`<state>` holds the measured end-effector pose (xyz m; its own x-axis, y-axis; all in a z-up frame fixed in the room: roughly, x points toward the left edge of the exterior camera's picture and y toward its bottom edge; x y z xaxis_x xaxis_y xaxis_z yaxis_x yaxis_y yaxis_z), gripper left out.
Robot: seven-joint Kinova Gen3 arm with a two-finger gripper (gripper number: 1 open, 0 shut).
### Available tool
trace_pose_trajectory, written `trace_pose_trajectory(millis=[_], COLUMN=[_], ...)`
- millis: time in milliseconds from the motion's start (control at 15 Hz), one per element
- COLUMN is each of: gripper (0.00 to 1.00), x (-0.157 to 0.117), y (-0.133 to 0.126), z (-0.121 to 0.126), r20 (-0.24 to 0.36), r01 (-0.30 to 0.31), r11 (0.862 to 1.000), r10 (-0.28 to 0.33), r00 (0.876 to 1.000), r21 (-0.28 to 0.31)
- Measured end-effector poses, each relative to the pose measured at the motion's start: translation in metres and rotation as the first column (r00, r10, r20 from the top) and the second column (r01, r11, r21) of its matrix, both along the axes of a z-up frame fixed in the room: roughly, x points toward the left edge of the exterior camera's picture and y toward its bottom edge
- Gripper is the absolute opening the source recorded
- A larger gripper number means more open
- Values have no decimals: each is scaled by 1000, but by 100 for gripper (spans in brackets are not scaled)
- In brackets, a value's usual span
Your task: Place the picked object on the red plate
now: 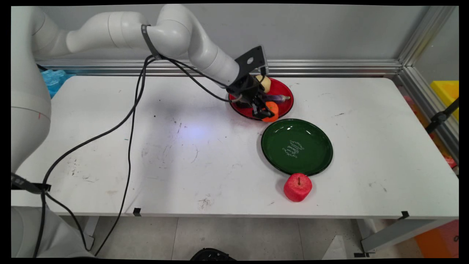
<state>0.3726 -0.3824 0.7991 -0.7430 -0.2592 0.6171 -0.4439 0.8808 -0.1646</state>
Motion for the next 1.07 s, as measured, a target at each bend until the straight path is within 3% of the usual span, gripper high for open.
trace_pose_trajectory(millis=[533, 1067], gripper=[0, 0], x=[28, 37], y=[-27, -39], z=[-15, -38], r20=[-34, -74], r01=[-61, -103], r11=[998, 994], r10=[61, 105], r00=[998, 992], r21=[6, 34])
